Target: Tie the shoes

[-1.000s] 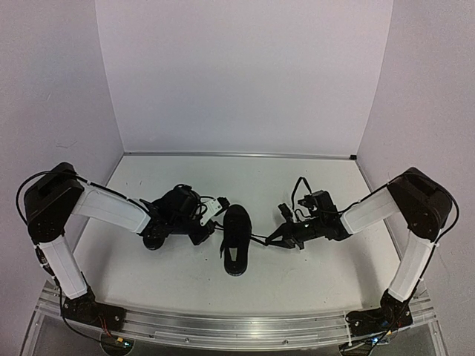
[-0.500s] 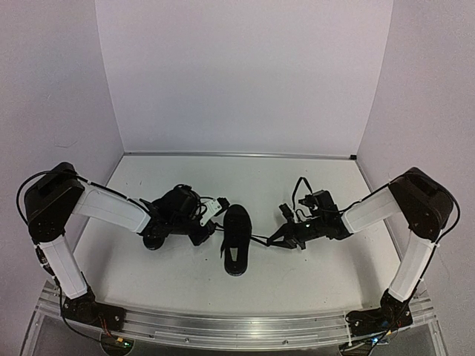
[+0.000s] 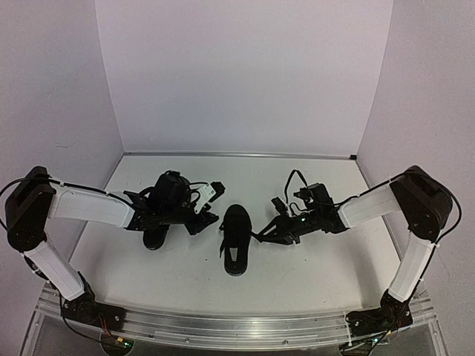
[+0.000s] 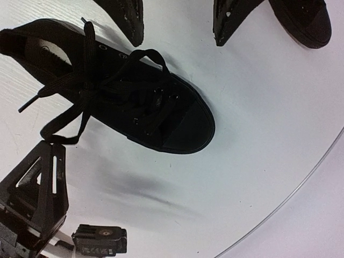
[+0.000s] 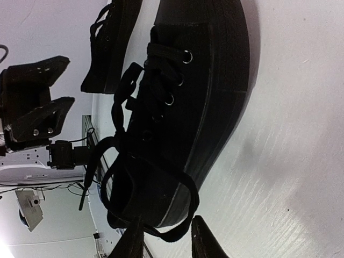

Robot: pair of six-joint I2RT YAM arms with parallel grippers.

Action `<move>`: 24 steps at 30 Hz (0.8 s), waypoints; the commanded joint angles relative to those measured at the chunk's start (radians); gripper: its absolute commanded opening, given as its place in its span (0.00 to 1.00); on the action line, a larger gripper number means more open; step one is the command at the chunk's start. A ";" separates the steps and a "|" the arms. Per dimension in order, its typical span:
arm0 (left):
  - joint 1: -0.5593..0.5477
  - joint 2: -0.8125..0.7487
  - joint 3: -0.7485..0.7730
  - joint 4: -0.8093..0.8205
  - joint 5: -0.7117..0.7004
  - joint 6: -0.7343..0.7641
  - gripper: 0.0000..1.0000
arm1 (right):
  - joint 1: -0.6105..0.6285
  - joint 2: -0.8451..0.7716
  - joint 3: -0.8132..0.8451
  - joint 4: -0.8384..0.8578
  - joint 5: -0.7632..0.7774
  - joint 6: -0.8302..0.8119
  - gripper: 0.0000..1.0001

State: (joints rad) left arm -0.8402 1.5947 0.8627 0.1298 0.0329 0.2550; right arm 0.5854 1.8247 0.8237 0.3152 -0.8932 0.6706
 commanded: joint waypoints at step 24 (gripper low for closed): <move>-0.091 0.177 0.214 -0.123 0.224 0.227 0.43 | -0.031 0.127 0.138 -0.054 0.041 -0.045 0.36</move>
State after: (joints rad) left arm -0.9247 1.7473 1.0169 0.0233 0.2375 0.4565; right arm 0.5529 1.9129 0.9185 0.2600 -0.8493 0.6432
